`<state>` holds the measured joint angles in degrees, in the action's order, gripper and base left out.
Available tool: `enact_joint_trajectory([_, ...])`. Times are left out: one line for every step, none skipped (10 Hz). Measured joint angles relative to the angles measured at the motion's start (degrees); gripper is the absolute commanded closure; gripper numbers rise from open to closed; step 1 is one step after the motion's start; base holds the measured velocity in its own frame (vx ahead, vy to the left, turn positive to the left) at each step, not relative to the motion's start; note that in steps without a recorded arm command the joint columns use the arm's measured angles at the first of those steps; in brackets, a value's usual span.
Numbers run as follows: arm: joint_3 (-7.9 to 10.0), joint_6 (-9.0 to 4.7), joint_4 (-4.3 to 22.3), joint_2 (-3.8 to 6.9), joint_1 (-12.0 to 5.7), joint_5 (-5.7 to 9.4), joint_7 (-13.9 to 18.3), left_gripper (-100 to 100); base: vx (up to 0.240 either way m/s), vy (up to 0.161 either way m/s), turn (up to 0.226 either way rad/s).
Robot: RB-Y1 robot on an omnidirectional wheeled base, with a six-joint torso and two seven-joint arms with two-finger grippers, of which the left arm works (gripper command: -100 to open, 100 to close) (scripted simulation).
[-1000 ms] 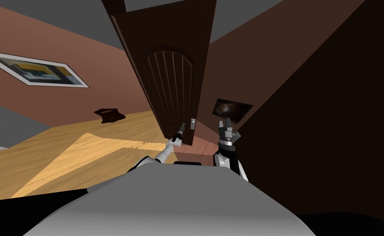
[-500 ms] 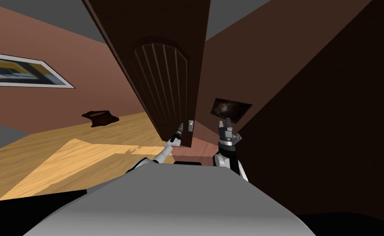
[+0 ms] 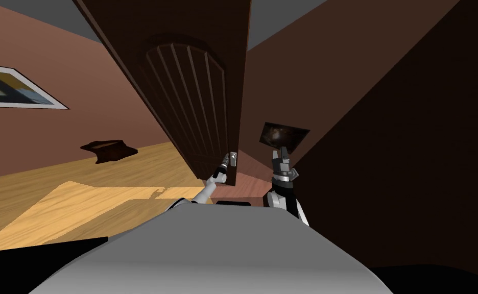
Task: Push the door open
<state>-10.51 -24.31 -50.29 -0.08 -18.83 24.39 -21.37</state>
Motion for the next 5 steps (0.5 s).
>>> enact_joint_trajectory([-0.14,-0.34,0.1,-0.77,0.11,0.94,-0.9,-100,0.090,-0.111,-0.051])
enact_joint_trajectory([-0.18,-0.31,-0.6,-1.63,0.65,1.82,-1.9,-100,0.040,-0.055,-0.003])
enact_joint_trajectory([-0.20,-0.26,-0.7,-1.74,0.69,1.91,-2.1,100,-0.005,0.007,0.007])
enact_joint_trajectory([-0.20,-0.30,-0.7,-1.68,0.64,1.85,-2.0,100,-0.016,0.020,-0.012])
enact_joint_trajectory([-0.22,-0.29,-0.6,-1.69,0.62,1.81,-1.9,100,-0.012,0.015,-0.016])
